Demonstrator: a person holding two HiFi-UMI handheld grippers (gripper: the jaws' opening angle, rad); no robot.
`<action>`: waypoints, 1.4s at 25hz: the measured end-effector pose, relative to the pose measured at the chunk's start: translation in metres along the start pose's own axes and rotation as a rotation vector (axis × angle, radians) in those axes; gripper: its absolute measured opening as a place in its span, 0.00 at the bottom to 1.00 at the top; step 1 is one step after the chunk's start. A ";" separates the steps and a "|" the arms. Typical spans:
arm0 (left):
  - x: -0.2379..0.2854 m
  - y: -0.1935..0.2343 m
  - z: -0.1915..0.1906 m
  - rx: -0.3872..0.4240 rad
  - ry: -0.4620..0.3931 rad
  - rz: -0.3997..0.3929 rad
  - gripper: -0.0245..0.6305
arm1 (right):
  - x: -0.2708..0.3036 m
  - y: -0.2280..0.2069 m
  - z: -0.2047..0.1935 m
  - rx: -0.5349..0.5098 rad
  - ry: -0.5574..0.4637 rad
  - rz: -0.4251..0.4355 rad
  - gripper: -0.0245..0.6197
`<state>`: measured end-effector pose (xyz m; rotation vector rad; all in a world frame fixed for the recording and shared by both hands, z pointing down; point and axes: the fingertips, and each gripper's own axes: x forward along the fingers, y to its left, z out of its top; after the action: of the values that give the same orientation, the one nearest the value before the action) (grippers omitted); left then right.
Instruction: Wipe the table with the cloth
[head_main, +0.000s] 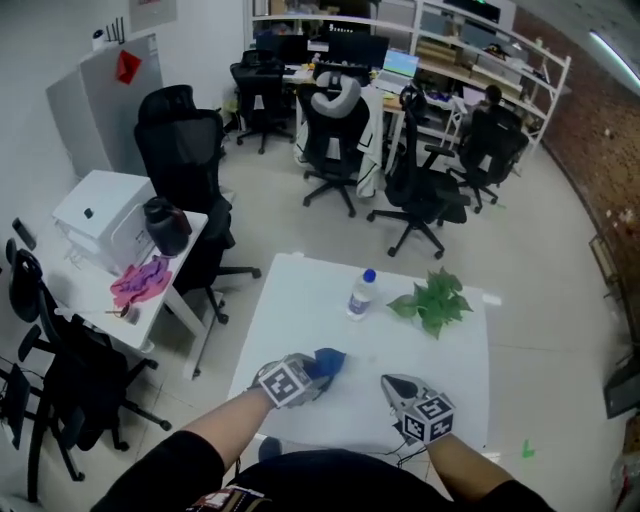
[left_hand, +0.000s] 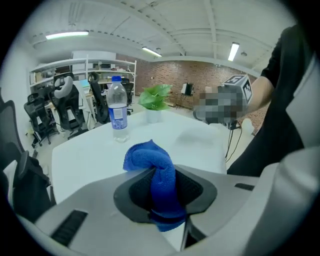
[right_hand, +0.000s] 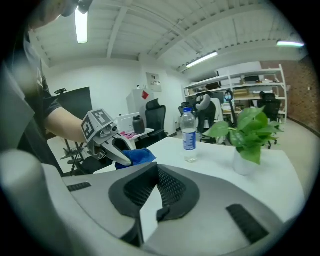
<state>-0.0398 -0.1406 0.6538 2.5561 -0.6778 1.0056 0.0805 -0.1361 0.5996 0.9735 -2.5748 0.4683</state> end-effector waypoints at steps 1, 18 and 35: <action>0.014 -0.006 0.010 0.002 0.009 -0.015 0.18 | -0.011 -0.012 0.000 0.012 -0.008 -0.028 0.05; 0.173 -0.001 0.068 -0.180 -0.053 0.296 0.18 | -0.117 -0.101 -0.058 0.160 -0.023 -0.215 0.05; 0.226 0.058 0.081 -0.233 -0.083 0.303 0.17 | -0.133 -0.115 -0.063 0.270 -0.055 -0.260 0.05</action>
<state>0.1191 -0.2959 0.7612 2.3464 -1.1607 0.8521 0.2651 -0.1159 0.6187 1.4082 -2.4240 0.7366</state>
